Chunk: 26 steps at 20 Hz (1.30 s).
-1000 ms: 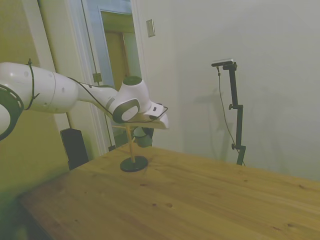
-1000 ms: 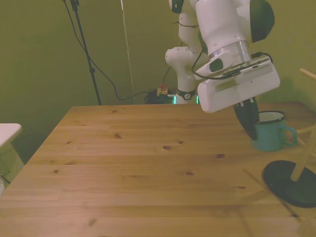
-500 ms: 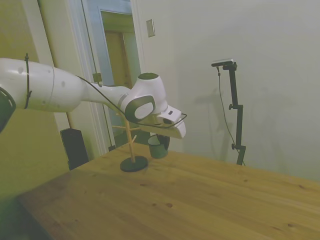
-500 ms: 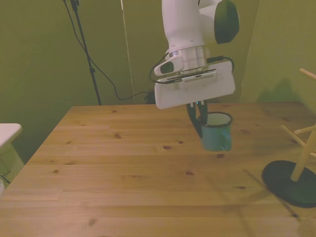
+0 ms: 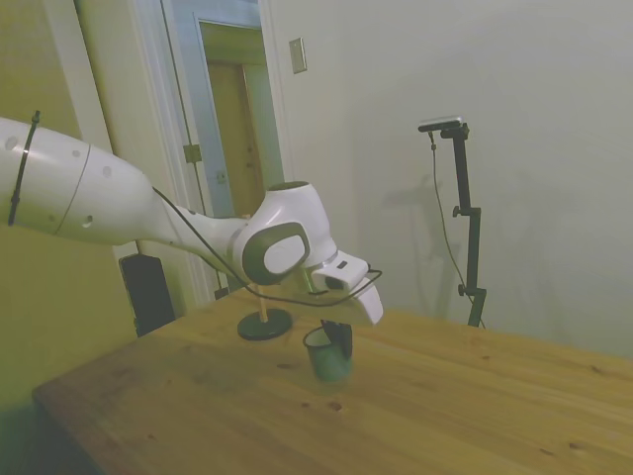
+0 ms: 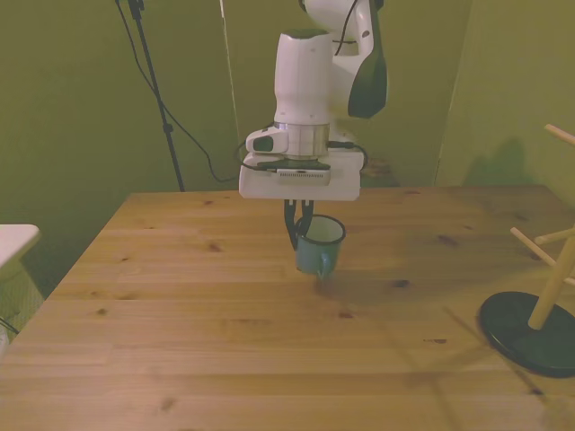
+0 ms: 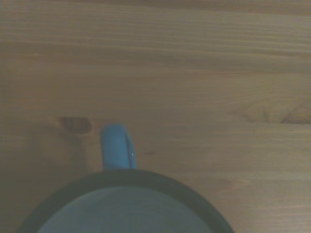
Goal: Unload the mug
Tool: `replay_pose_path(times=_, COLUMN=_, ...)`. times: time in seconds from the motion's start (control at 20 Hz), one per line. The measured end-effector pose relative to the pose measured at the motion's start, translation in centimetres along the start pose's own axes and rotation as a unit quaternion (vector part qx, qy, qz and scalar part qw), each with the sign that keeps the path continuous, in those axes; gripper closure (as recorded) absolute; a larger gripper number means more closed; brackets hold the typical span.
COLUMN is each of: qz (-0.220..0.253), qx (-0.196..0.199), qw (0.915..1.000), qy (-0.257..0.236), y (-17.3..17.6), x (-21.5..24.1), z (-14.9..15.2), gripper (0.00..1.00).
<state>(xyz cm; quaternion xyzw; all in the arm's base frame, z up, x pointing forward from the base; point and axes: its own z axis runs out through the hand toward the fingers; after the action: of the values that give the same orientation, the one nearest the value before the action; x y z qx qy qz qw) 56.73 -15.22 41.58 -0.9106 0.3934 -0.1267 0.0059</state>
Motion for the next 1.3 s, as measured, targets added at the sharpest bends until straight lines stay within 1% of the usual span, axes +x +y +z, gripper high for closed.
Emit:
replay_pose_path(times=0.3, qz=0.007, qx=-0.005, qw=0.9999, qy=-0.012, y=0.6, x=-0.7, z=1.8, gripper=1.00)
replay_pose_path(times=0.5, qz=0.025, qx=0.007, qw=0.9995, qy=-0.018, y=0.7, x=-0.9, z=2.6, gripper=1.00)
replay_pose_path(times=0.65, qz=0.036, qx=0.014, qw=0.9990, qy=-0.022, y=0.8, x=-1.0, z=2.9, gripper=1.00)
replay_pose_path(times=1.0, qz=0.042, qx=0.017, qw=0.9987, qy=-0.026, y=0.9, x=-1.2, z=3.2, gripper=1.00)
replay_pose_path(times=1.05, qz=0.044, qx=0.018, qw=0.9985, qy=-0.027, y=0.9, x=-1.2, z=3.2, gripper=0.00)
replay_pose_path(times=1.3, qz=0.053, qx=0.021, qw=0.9979, qy=-0.031, y=1.2, x=-1.2, z=3.3, gripper=0.00)
